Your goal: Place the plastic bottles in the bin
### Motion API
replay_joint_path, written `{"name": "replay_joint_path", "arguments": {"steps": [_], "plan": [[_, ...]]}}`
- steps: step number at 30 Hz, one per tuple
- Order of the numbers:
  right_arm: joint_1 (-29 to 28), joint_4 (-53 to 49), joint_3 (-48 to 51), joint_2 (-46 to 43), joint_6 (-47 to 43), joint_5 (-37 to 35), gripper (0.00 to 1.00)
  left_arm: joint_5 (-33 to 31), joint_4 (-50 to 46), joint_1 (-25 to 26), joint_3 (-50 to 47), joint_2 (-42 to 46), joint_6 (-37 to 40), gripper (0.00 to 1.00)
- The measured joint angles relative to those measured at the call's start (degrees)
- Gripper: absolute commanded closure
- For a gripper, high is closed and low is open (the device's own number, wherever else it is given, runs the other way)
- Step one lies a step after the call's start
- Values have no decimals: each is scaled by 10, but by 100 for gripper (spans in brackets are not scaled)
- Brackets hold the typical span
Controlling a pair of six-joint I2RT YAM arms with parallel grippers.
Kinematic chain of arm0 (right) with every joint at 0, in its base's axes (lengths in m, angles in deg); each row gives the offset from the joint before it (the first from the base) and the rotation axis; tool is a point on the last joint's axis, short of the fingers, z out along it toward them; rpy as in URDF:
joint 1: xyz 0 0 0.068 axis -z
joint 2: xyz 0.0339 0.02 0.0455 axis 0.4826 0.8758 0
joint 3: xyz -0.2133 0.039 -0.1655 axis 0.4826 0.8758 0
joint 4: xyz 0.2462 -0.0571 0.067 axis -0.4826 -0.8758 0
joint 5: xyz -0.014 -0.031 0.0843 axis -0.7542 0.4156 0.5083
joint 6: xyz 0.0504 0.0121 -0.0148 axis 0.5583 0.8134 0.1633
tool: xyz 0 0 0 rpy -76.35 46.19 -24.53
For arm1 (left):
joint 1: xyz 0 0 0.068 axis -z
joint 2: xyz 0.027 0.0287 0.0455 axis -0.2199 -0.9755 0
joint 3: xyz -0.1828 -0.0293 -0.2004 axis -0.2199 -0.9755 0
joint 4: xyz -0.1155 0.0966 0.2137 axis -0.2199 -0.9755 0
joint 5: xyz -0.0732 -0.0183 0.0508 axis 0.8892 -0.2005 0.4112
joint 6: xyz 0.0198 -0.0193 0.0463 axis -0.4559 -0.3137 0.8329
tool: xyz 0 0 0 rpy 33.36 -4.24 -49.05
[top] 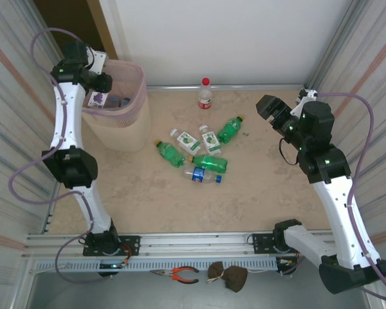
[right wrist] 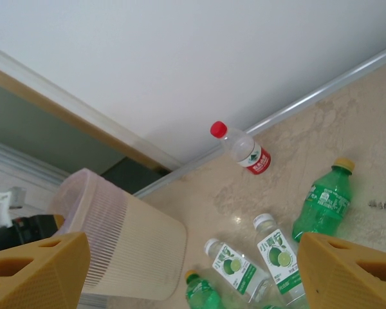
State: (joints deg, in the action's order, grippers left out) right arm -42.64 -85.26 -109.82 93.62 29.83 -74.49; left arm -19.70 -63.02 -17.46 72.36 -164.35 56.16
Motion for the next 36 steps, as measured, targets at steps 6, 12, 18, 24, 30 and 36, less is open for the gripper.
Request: {"name": "replay_joint_path", "arguments": {"steps": [6,12,18,24,30,36], "plan": [[0,0,0,8,0,0,17,-34,3,0,55,-78,19,63],[0,0,0,11,0,0,18,-41,11,0,57,-112,28,65],[0,0,0,11,0,0,18,-30,56,-1,-14,-74,26,64],[0,0,0,11,-11,2,17,-2,44,-1,-36,-26,10,62],[0,4,9,11,-76,26,16,29,43,-1,-41,37,-7,61],[0,14,17,33,-202,71,13,70,42,-1,-69,108,-29,59]]}}
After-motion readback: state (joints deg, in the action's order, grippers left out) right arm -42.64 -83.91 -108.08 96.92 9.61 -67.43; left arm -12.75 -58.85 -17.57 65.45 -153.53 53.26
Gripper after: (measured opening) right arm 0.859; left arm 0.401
